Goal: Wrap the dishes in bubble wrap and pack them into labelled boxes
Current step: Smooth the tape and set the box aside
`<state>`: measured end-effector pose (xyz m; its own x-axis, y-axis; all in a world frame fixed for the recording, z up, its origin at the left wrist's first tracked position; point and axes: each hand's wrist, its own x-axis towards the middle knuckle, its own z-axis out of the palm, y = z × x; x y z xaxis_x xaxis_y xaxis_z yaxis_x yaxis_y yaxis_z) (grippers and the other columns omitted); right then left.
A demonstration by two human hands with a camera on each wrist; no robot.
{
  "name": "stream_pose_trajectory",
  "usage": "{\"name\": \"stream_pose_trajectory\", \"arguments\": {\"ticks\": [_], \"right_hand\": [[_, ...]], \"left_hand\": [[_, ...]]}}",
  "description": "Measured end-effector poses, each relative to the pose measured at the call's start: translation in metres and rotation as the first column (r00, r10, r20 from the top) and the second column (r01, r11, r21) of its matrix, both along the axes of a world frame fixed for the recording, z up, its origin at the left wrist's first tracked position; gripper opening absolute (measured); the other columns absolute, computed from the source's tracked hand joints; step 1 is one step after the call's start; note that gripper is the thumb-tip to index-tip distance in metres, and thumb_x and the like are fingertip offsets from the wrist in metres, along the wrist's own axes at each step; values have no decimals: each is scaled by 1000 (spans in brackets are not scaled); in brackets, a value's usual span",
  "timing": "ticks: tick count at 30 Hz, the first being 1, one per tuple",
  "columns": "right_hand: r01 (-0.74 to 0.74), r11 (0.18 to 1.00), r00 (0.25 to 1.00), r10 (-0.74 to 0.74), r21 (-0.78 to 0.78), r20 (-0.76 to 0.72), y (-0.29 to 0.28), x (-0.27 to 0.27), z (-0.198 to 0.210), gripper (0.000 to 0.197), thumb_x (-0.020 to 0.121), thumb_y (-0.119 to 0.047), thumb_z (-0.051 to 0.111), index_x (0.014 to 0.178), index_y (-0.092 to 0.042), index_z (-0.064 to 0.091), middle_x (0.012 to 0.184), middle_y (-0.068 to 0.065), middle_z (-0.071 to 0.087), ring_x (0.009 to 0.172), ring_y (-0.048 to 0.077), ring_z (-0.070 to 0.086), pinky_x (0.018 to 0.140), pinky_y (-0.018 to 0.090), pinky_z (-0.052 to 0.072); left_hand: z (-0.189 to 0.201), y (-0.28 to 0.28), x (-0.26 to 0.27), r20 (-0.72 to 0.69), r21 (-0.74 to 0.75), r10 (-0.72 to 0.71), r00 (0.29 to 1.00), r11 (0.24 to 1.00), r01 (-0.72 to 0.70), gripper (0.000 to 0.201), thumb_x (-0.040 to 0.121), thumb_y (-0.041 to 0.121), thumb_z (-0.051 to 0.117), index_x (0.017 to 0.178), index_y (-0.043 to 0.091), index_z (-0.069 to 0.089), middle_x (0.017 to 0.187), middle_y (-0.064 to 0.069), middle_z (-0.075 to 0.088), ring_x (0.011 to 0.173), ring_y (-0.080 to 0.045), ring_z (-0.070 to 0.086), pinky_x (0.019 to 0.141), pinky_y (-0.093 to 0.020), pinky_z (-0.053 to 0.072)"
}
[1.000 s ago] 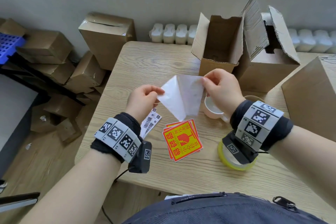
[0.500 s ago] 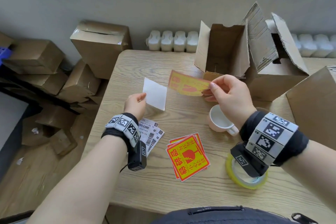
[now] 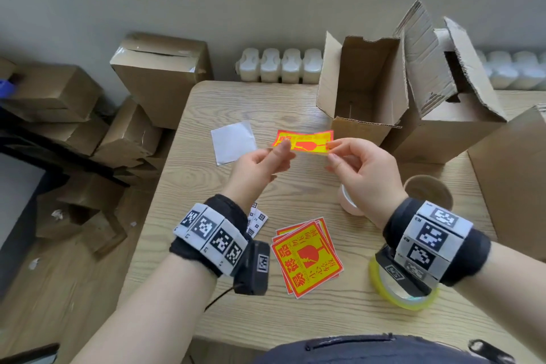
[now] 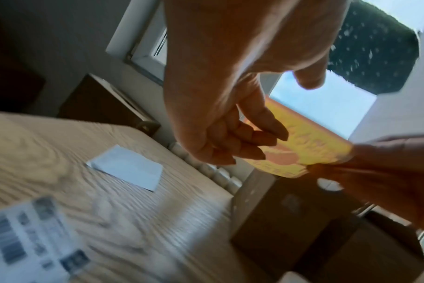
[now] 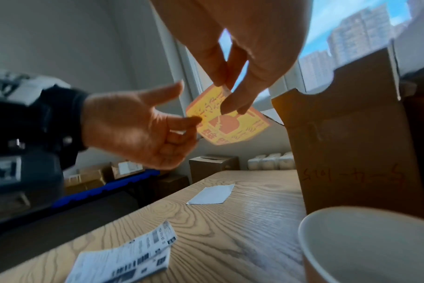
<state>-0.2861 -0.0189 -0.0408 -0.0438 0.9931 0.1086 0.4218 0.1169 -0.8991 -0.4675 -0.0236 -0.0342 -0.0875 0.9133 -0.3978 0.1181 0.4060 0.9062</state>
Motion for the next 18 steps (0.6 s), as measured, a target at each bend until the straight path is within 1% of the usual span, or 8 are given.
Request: {"name": "stream_pose_trajectory", "arguments": {"ticks": [1, 4, 5, 9, 12, 14, 16, 18], "right_hand": [[-26, 997, 998, 22, 73, 56, -3, 2, 0, 7, 83, -6, 68, 80, -12, 69, 99, 7, 68, 89, 19, 67, 84, 35, 55], [-91, 975, 991, 68, 204, 114, -13, 13, 2, 5, 77, -2, 72, 82, 0, 72, 100, 10, 66, 92, 9, 62, 83, 9, 48], [-91, 971, 991, 67, 222, 112, -17, 18, 4, 5, 77, -1, 72, 82, 1, 73, 100, 11, 65, 92, 5, 60, 82, 4, 45], [-57, 956, 993, 24, 287, 118, -28, 44, 8, 8, 76, -4, 69, 80, 2, 73, 101, 12, 66, 95, 5, 57, 84, 5, 44], [-57, 950, 990, 13, 308, 142, -38, 62, 13, 10, 76, -8, 68, 80, 0, 73, 103, 12, 65, 97, 7, 57, 87, 5, 43], [-33, 955, 992, -5, 294, 127, -44, 77, 15, 12, 76, -11, 70, 83, -2, 73, 104, 11, 62, 95, 9, 58, 83, 5, 45], [70, 968, 990, -97, 242, 99, -48, 99, 19, 18, 78, -17, 71, 93, -6, 71, 107, 7, 55, 90, 9, 60, 77, 7, 48], [203, 968, 974, -215, 145, 75, -50, 126, 26, 34, 80, -19, 73, 111, -9, 63, 109, 3, 49, 84, 9, 61, 74, 7, 48]], "left_hand": [[3, -2, 6, 36, 5, 45, 998, 999, -45, 23, 89, 41, 57, 81, 23, 68, 87, 2, 68, 88, -9, 62, 79, -23, 44], [5, -5, 16, 50, 37, 128, 991, 991, -130, 8, 87, 25, 66, 80, 21, 67, 80, 2, 65, 86, -13, 59, 74, -21, 43], [6, -6, 19, 45, 39, 122, 991, 992, -124, 6, 87, 23, 66, 81, 21, 67, 80, 2, 65, 87, -14, 59, 74, -21, 44], [11, -9, 44, 77, -5, 45, 996, 999, -45, 19, 85, 37, 66, 80, 19, 65, 80, 2, 66, 84, -12, 62, 79, -27, 46], [16, -12, 73, 108, -4, 4, 994, 1000, -4, 13, 89, 22, 64, 77, 17, 61, 71, 3, 67, 76, -11, 63, 72, -24, 47], [17, -14, 91, 117, 21, -7, 993, 1000, 5, 11, 91, 14, 61, 80, 16, 60, 68, 5, 68, 69, -6, 66, 67, -21, 48], [19, -15, 109, 101, 67, -27, 995, 998, 20, 11, 91, 11, 60, 81, 15, 59, 67, 5, 69, 65, -3, 67, 64, -19, 51], [22, -16, 127, 80, 107, -68, 994, 993, 59, 12, 91, 10, 60, 80, 14, 58, 69, 1, 70, 65, -5, 68, 64, -22, 51]]}}
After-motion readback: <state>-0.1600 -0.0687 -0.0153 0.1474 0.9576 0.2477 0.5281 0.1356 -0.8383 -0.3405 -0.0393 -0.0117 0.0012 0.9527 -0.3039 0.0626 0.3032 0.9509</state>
